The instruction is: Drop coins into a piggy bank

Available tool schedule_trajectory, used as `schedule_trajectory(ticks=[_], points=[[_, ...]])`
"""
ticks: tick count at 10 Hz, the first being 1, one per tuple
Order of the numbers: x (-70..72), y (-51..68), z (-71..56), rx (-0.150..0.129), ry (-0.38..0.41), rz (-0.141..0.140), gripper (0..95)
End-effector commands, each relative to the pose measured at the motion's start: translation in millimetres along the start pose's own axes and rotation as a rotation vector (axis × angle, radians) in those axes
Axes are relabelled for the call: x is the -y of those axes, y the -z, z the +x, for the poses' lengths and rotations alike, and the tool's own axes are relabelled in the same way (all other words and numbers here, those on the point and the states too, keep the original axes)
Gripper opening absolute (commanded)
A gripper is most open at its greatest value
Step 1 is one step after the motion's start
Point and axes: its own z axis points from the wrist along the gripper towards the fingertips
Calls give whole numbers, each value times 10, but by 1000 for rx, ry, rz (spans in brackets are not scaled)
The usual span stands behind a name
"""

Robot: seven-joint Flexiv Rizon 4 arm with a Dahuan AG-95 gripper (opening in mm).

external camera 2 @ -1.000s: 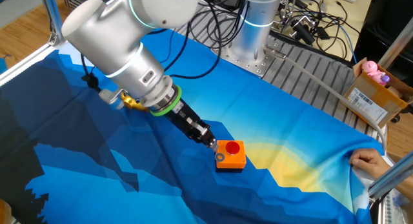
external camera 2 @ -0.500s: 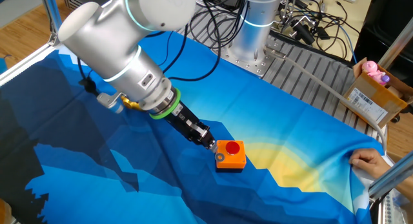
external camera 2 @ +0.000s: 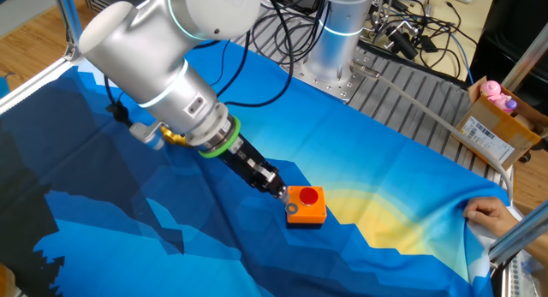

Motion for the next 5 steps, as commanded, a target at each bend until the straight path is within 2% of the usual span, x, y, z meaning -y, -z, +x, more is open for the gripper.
schedule_trajectory(ticks=[1, 5], points=[[11, -14, -29, -2, 3, 3, 190], [16, -109, -63, 0, 4, -3, 190]])
